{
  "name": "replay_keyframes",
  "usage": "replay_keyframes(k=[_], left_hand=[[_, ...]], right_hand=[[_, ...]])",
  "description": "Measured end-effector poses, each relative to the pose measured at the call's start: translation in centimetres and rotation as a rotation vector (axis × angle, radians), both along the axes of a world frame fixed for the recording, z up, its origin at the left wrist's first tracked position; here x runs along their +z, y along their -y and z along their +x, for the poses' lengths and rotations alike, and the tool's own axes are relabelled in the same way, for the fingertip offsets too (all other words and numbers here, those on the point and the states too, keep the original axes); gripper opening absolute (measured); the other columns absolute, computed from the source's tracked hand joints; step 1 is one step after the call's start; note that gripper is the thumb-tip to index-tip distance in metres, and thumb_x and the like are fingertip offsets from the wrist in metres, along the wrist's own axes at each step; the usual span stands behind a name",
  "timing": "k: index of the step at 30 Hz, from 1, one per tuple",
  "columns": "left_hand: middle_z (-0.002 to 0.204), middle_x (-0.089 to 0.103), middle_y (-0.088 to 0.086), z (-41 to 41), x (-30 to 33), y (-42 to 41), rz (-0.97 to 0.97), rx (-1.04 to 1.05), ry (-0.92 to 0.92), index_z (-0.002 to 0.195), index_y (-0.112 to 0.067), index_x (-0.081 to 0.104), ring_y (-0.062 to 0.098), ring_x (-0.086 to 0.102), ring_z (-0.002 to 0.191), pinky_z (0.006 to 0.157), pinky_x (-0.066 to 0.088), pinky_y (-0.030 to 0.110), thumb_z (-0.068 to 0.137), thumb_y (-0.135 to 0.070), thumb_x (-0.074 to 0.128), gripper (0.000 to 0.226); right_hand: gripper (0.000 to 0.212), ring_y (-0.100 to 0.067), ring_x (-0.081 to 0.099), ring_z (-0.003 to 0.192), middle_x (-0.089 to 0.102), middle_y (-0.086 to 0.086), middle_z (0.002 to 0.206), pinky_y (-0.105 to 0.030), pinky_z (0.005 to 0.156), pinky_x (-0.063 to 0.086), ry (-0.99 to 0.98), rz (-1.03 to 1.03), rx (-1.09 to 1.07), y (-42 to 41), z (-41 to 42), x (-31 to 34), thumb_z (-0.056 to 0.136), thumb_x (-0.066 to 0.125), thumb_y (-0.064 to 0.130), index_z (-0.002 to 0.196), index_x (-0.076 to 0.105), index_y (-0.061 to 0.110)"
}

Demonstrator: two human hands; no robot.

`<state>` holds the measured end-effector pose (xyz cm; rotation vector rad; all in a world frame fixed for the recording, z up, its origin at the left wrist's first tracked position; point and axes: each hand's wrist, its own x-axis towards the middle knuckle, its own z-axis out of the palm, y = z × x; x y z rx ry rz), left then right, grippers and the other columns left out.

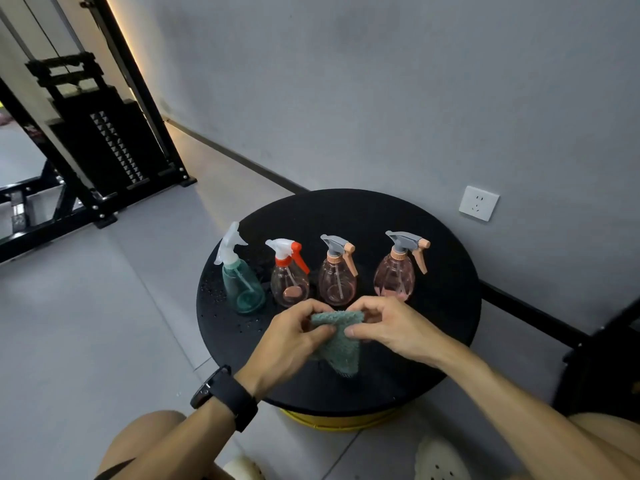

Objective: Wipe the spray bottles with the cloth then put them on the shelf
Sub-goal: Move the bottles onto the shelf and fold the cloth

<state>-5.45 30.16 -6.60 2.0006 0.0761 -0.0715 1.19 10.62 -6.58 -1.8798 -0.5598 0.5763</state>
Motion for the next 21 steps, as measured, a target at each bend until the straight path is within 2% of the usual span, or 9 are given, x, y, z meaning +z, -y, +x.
replay_keyframes(k=[3, 6, 8, 12, 15, 17, 19, 21], left_hand=[[0.089, 0.073, 0.0, -1.3, -0.6, -0.2, 0.023, -0.005, -0.031, 0.092, -0.027, 0.069, 0.007, 0.066, 0.073, 0.061, 0.054, 0.023, 0.091, -0.015, 0.069, 0.012], [0.09, 0.073, -0.002, -2.3, -1.6, -0.4, 0.036, -0.053, -0.096, 0.093, -0.026, 0.069, 0.012, 0.068, 0.079, 0.07, 0.057, 0.03, 0.092, -0.016, 0.069, 0.009], [0.089, 0.072, -0.005, -2.8, -2.5, -0.5, 0.046, -0.098, -0.158, 0.092, -0.025, 0.068, 0.012, 0.067, 0.082, 0.077, 0.056, 0.033, 0.091, -0.018, 0.069, 0.008], [0.092, 0.069, -0.004, -3.1, -4.4, -0.6, 0.054, -0.137, -0.303, 0.097, -0.021, 0.066, 0.01, 0.066, 0.082, 0.075, 0.058, 0.031, 0.091, -0.019, 0.068, 0.006], [0.095, 0.069, -0.002, -2.4, -5.9, -0.8, 0.094, -0.144, -0.366, 0.098, -0.022, 0.065, 0.011, 0.066, 0.083, 0.077, 0.059, 0.032, 0.092, -0.02, 0.067, 0.006], [0.096, 0.068, -0.003, -1.5, -6.7, -1.0, 0.125, -0.135, -0.371, 0.098, -0.024, 0.064, 0.011, 0.066, 0.086, 0.079, 0.058, 0.031, 0.093, -0.021, 0.066, 0.006], [0.098, 0.068, -0.006, -0.3, -7.6, -1.3, 0.18, -0.108, -0.351, 0.101, -0.025, 0.064, 0.007, 0.064, 0.086, 0.074, 0.054, 0.02, 0.094, -0.022, 0.064, 0.008], [0.1, 0.067, -0.007, 0.9, -8.3, -1.6, 0.262, -0.081, -0.32, 0.106, -0.025, 0.065, 0.005, 0.062, 0.086, 0.069, 0.049, 0.013, 0.094, -0.023, 0.063, 0.012]], right_hand=[[0.014, -0.012, 0.071, 0.085, 0.074, 0.002, 0.086, -0.039, 0.083, 0.058, -0.086, -0.025, 0.053, 0.0, -0.8, -0.2, 0.087, 0.072, 0.015, 0.1, 0.071, 0.012], [0.014, -0.014, 0.07, 0.08, 0.073, 0.002, 0.081, -0.039, 0.082, 0.059, -0.193, -0.069, 0.121, 0.1, -1.3, -0.9, 0.089, 0.069, 0.014, 0.101, 0.069, 0.007], [0.013, -0.019, 0.07, 0.08, 0.074, -0.002, 0.084, -0.039, 0.082, 0.059, -0.276, -0.1, 0.163, 0.1, -1.6, -1.9, 0.089, 0.069, 0.014, 0.101, 0.069, 0.007], [0.008, -0.022, 0.07, 0.082, 0.074, -0.006, 0.088, -0.039, 0.081, 0.059, -0.317, -0.202, 0.21, -0.3, -1.5, -4.3, 0.089, 0.069, 0.016, 0.097, 0.069, 0.014], [0.007, -0.016, 0.07, 0.081, 0.074, -0.002, 0.088, -0.034, 0.075, 0.06, -0.254, -0.287, 0.193, -0.9, -1.2, -6.3, 0.089, 0.069, 0.019, 0.096, 0.07, 0.018], [0.007, -0.01, 0.067, 0.075, 0.072, 0.004, 0.082, -0.032, 0.071, 0.059, -0.143, -0.352, 0.145, -1.4, -0.8, -7.4, 0.088, 0.07, 0.024, 0.095, 0.071, 0.023], [0.007, -0.006, 0.064, 0.072, 0.069, 0.009, 0.078, -0.032, 0.071, 0.055, 0.006, -0.425, 0.091, -2.0, -0.2, -8.1, 0.086, 0.071, 0.031, 0.093, 0.072, 0.029], [0.012, -0.006, 0.062, 0.075, 0.067, 0.01, 0.079, -0.027, 0.069, 0.048, 0.09, -0.449, 0.037, -2.5, 0.4, -8.6, 0.086, 0.07, 0.033, 0.097, 0.073, 0.028]])
